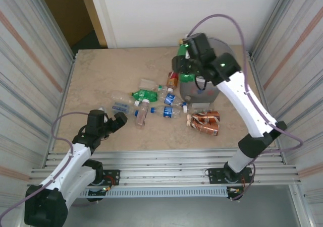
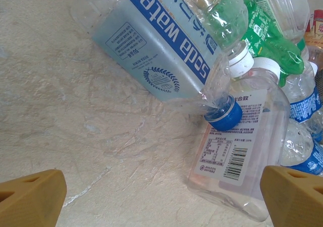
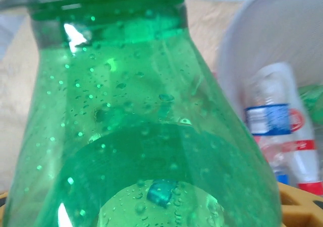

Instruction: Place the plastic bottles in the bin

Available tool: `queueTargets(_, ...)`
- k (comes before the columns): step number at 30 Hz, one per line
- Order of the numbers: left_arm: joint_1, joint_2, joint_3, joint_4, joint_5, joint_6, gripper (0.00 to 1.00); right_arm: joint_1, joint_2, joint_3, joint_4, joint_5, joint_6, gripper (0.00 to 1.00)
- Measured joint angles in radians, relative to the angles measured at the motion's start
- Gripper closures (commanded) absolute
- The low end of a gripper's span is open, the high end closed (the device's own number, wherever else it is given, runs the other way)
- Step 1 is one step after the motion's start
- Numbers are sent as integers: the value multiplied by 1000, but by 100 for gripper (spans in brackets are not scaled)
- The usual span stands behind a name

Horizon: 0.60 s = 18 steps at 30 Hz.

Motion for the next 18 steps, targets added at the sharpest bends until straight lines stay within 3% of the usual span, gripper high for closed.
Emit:
queueTargets(10,6,-2,0,0,0,0,1,-285,18,63,-20,-80,-57,65)
queueTargets(18,6,-2,0,0,0,0,1,-372,140,130,-57,-107,-98,64)
